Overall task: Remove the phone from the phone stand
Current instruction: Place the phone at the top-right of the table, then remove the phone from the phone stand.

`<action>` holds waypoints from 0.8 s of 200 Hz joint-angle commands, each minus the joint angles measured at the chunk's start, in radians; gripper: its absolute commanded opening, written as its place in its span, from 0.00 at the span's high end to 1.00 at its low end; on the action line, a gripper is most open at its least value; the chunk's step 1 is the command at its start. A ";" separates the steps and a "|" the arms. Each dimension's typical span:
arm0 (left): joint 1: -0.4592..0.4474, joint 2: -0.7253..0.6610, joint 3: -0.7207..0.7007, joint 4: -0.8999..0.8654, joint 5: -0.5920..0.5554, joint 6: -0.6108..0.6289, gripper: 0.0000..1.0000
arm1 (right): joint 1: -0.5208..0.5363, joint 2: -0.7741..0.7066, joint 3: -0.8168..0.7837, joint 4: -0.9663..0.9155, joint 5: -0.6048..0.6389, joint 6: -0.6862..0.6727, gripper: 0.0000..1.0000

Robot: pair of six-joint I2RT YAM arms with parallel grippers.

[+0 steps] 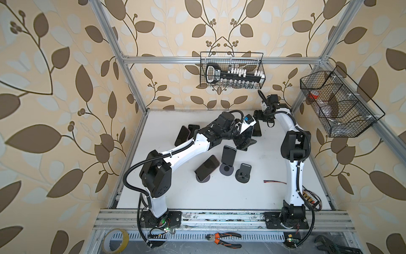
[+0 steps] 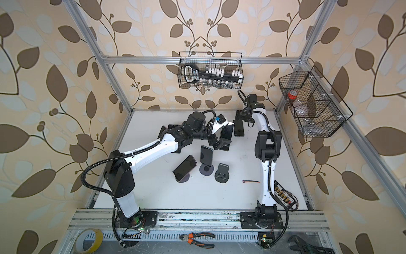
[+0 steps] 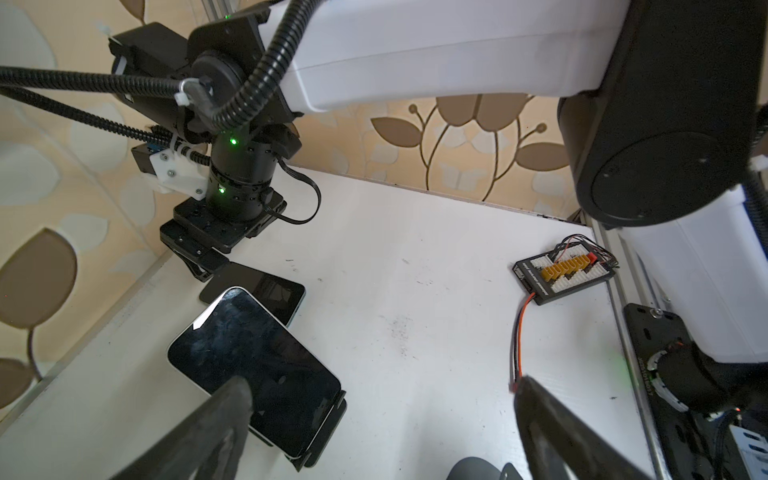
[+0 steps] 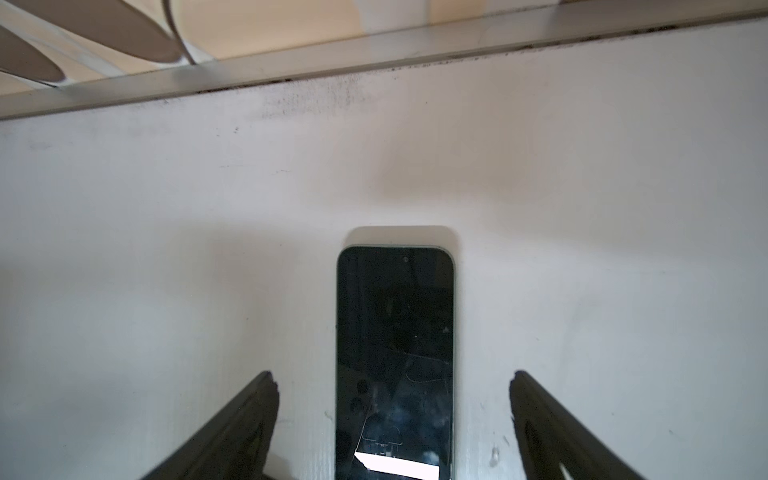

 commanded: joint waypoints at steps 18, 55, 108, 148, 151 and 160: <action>-0.007 -0.097 0.045 0.006 0.030 -0.056 0.02 | -0.007 -0.096 -0.068 -0.016 0.028 0.014 0.12; -0.010 -0.126 0.052 -0.027 0.010 -0.098 0.03 | -0.020 -0.159 -0.142 -0.032 0.060 0.033 0.12; -0.013 -0.208 0.012 -0.051 -0.048 -0.147 0.04 | -0.029 -0.275 -0.278 -0.050 0.017 0.074 0.13; -0.013 -0.290 -0.063 -0.056 -0.111 -0.199 0.05 | -0.018 -0.375 -0.409 -0.039 -0.054 0.120 0.16; -0.013 -0.296 -0.065 -0.060 -0.115 -0.201 0.05 | -0.016 -0.382 -0.415 -0.037 -0.060 0.121 0.16; -0.013 -0.316 -0.077 -0.072 -0.127 -0.208 0.05 | -0.012 -0.406 -0.442 -0.035 -0.073 0.126 0.17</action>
